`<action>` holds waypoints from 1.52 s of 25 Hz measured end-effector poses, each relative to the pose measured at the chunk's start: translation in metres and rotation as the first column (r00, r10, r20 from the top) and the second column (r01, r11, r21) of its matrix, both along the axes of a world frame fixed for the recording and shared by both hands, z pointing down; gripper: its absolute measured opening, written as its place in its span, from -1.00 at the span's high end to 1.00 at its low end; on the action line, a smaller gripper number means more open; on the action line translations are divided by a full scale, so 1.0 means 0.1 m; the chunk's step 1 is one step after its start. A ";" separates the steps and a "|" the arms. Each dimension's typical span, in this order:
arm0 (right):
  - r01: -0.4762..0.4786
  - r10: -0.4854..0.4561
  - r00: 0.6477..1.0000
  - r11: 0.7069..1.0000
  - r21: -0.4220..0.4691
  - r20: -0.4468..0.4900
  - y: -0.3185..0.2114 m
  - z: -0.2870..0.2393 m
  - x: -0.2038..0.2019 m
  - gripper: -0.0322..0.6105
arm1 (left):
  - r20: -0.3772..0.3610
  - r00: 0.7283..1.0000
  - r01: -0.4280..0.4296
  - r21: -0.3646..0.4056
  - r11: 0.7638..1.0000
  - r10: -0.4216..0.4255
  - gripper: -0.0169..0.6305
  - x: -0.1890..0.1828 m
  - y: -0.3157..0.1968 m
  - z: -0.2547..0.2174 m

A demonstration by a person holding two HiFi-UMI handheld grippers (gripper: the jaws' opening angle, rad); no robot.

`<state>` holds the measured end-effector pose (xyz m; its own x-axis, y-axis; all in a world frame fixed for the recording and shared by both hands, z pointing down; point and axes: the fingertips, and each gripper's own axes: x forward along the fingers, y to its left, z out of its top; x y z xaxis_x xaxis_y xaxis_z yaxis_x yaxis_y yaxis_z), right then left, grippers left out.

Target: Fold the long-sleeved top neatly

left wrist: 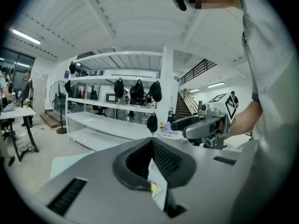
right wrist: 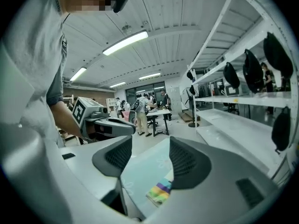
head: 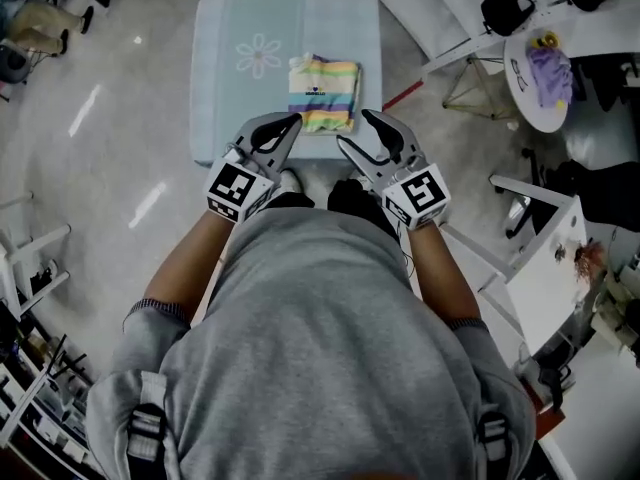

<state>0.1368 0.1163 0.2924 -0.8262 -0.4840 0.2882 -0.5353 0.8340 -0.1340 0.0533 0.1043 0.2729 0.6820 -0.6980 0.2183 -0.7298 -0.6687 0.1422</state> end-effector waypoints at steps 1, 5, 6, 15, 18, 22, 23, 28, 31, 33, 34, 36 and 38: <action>-0.015 0.014 1.000 1.000 0.012 0.003 0.02 -0.06 -0.03 0.10 | -0.004 1.000 -0.007 0.016 1.000 0.008 0.90 -0.04 0.03 -0.08; -0.071 0.070 0.997 0.996 0.059 0.020 0.11 -0.28 -0.08 0.33 | -0.020 0.999 -0.045 0.046 0.998 0.046 0.90 -0.14 0.14 -0.32; -0.083 0.081 0.996 0.994 0.070 0.021 0.13 -0.33 -0.09 0.43 | -0.024 0.998 -0.052 0.058 0.997 0.053 0.90 -0.15 0.15 -0.38; -0.091 0.089 0.996 0.985 0.148 0.024 0.32 -0.65 -0.17 0.88 | -0.013 0.997 -0.072 0.114 0.991 0.073 0.90 -0.24 0.33 -0.58; -0.095 0.090 0.995 0.984 0.151 0.038 0.32 -0.71 -0.17 0.88 | -0.001 0.997 -0.076 0.137 0.988 0.077 0.90 -0.23 0.31 -0.64; -0.097 0.089 0.994 0.982 0.160 0.058 0.31 -0.80 -0.16 0.88 | -0.030 0.998 -0.052 0.182 0.982 0.058 0.90 -0.22 0.28 -0.84; -0.097 0.087 0.994 0.983 0.157 0.072 0.32 -0.84 -0.17 0.88 | -0.037 0.998 -0.047 0.187 0.981 0.055 0.90 -0.23 0.27 -0.88; -0.106 0.085 0.989 0.980 0.170 0.125 0.26 -1.06 -0.25 0.88 | -0.052 0.997 -0.042 0.209 0.977 0.054 0.90 -0.27 0.25 -1.04; -0.101 0.079 0.990 0.978 0.185 0.119 0.22 -1.12 -0.28 0.88 | -0.044 0.998 -0.042 0.221 0.974 0.053 0.90 -0.28 0.24 -1.09; -0.098 0.076 0.990 0.977 0.189 0.117 0.21 -1.13 -0.29 0.88 | -0.031 0.998 -0.046 0.229 0.972 0.055 0.90 -0.27 0.25 -1.11; -0.098 0.077 0.990 0.977 0.190 0.116 0.21 -1.13 -0.29 0.88 | -0.028 0.998 -0.048 0.234 0.971 0.056 0.90 -0.27 0.25 -1.11; -0.099 0.078 0.990 0.977 0.189 0.114 0.22 -1.13 -0.30 0.88 | -0.029 0.998 -0.049 0.240 0.970 0.058 0.90 -0.27 0.26 -1.12; -0.098 0.078 0.991 0.977 0.190 0.111 0.22 -1.13 -0.32 0.88 | -0.026 0.998 -0.046 0.233 0.971 0.054 0.90 -0.29 0.26 -1.11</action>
